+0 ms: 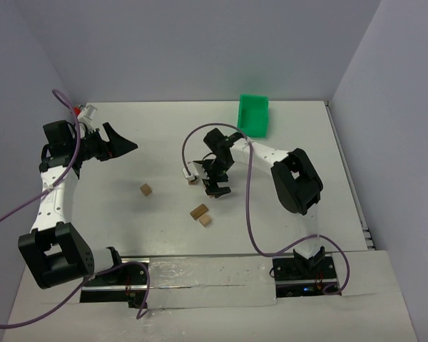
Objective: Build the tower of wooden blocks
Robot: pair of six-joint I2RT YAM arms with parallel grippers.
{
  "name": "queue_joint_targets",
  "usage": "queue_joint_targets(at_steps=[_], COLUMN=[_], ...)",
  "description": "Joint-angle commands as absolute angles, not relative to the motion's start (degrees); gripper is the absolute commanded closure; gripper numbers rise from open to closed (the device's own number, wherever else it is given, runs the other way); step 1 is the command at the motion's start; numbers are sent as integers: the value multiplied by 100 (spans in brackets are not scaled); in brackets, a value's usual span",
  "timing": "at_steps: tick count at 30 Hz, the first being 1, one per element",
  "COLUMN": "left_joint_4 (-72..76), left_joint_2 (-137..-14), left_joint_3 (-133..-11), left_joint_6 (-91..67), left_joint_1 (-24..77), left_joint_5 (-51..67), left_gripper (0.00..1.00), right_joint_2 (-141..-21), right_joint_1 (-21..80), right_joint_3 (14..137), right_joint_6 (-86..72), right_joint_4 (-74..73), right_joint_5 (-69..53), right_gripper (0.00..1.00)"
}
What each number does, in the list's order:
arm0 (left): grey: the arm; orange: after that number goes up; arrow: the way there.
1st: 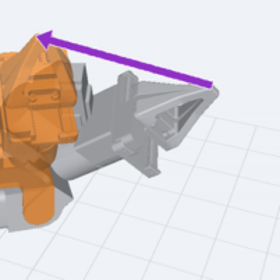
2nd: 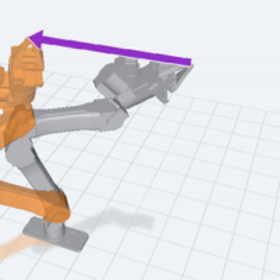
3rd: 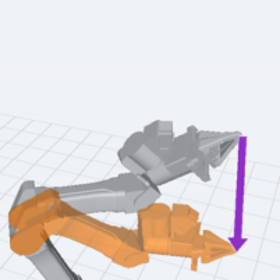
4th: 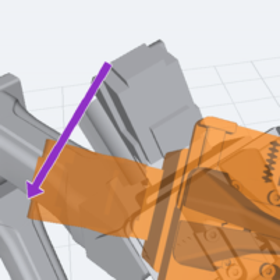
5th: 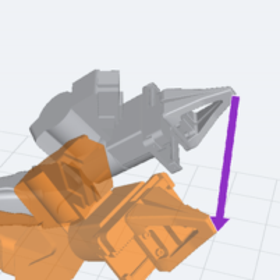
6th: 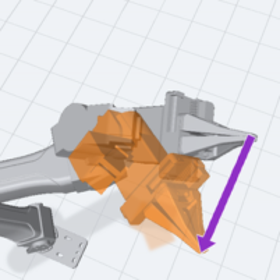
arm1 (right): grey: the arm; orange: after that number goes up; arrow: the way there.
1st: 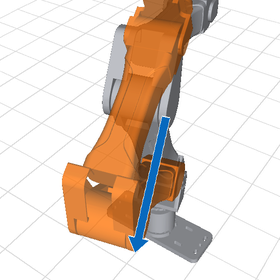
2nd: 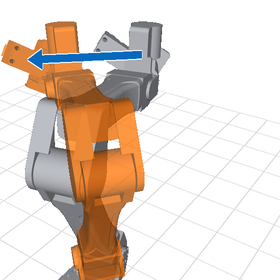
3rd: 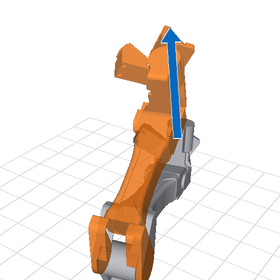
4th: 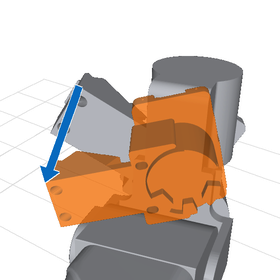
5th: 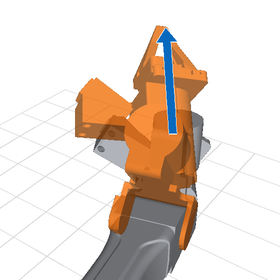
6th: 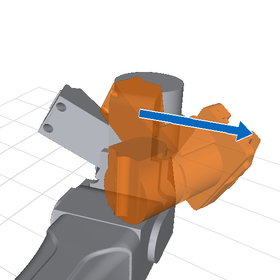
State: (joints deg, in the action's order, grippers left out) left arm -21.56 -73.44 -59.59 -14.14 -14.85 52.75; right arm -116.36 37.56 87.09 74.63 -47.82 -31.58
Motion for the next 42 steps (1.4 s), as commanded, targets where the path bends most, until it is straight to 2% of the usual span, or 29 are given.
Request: queue_joint_targets(at_steps=[1, 17, 20, 25, 31, 42], left_joint_4=[-1934, -1942, -1942, -1949, -1934, -1882], left_joint_2=[-7364, -7392, -7400, -7411, -7411, -7368], left_joint_3=[-6180, -6170, -6157, -6137, -6122, -6091], left_joint_6=[-1266, -1234, -1222, -1215, -1228, -1256], left_joint_1=[-1521, -1538, -1551, -1556, -1580, -1600], left_joint_5=[5320, 5273, 5269, 5269, 5241, 5211], left_gripper=[1, 1, 1, 1, 1, 1], right_joint_2=[-11733, -11836, -11856, -11900, -11909, -11673], right_joint_1=[3856, 3997, 4008, 4028, 4034, 4010], right_joint_3=[8924, 8875, 8886, 8895, 8895, 8726], right_joint_6=[7480, 7386, 7383, 7354, 7306, 7102], right_joint_4=[-4731, -4562, -4562, -4518, -4426, -4385], right_joint_5=[-3068, -2814, -2808, -2775, -2742, -2673], right_gripper=[0, 0, 3, 13, 20, 51])
